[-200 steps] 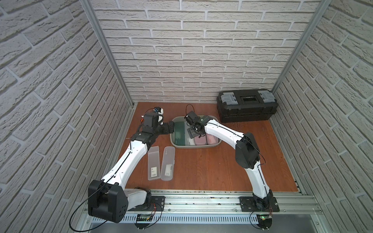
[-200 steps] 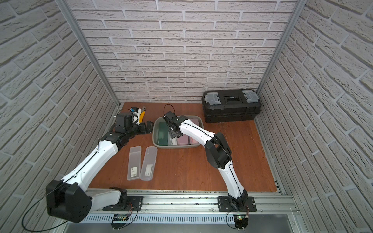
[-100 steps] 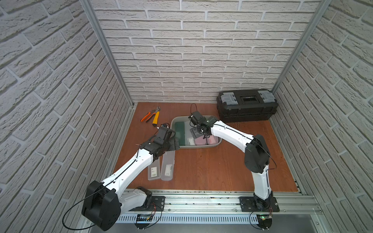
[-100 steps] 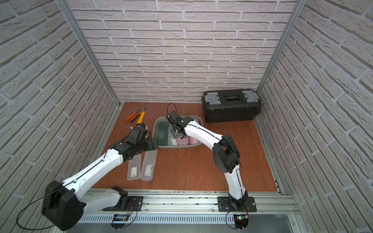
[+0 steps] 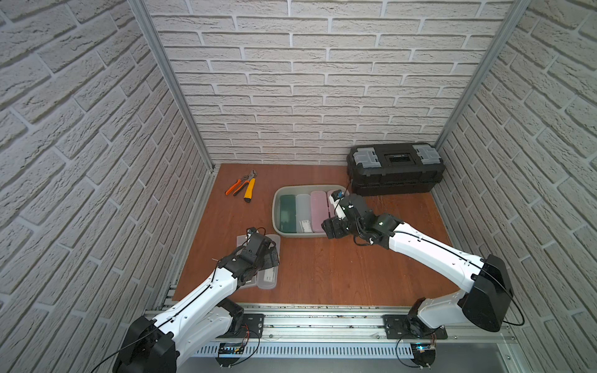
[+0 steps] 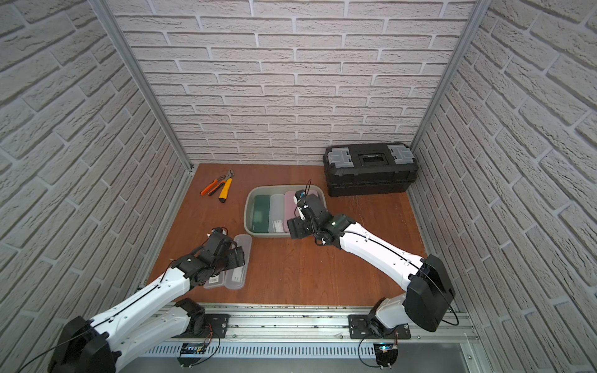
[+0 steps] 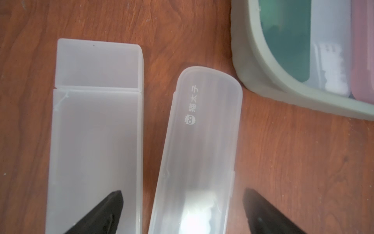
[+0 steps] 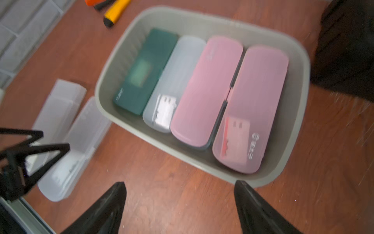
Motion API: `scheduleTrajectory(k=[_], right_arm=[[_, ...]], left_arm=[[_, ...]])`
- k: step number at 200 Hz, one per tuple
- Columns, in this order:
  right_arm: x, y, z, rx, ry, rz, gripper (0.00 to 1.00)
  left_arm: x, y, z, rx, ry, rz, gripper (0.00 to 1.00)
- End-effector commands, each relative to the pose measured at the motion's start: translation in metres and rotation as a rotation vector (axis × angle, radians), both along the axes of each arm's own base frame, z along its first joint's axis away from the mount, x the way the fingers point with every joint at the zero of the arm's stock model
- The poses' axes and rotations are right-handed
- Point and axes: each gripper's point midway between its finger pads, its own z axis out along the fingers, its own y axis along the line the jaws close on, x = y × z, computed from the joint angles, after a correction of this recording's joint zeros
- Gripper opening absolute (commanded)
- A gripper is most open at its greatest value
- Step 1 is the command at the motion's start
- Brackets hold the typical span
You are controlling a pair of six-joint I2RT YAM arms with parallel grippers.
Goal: Put the pencil case into the storage box
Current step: Move the pencil case to the center of the board.
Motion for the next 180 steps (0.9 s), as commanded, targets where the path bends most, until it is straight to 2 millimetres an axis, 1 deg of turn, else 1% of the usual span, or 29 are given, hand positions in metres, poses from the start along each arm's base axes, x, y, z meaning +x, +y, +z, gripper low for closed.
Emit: scheduleTrajectory(k=[1,18,39,60,94,144,162,180], right_arm=[[-0.008,0.006,0.011,0.092,-0.028,-0.002,0.88],[-0.013,0.002,0.002,0.091,-0.014,-0.01,0.88],[-0.016,0.002,-0.004,0.103,-0.005,-0.014,0.89],[-0.017,0.0,-0.008,0.1,-0.001,-0.02,0.89],[-0.018,-0.006,-0.007,0.087,-0.016,-0.034,0.9],[-0.013,-0.012,-0.01,0.033,-0.038,-0.04,0.9],[-0.009,-0.014,-0.008,0.017,-0.053,-0.046,0.9],[-0.007,-0.016,-0.006,0.01,-0.067,-0.055,0.9]], left_arm=[[0.007,-0.01,-0.002,-0.042,-0.017,-0.004,0.99],[0.007,-0.014,-0.008,-0.05,0.007,-0.016,0.98],[0.006,-0.02,-0.009,-0.059,0.014,-0.028,0.99],[0.003,-0.021,-0.015,-0.066,0.017,-0.022,0.98],[-0.002,-0.019,-0.026,-0.056,0.055,-0.014,0.98],[-0.006,-0.03,-0.032,-0.028,0.084,-0.042,0.98],[-0.008,-0.039,-0.032,-0.019,0.095,-0.059,0.98],[-0.01,-0.053,-0.03,-0.018,0.09,-0.083,0.98]])
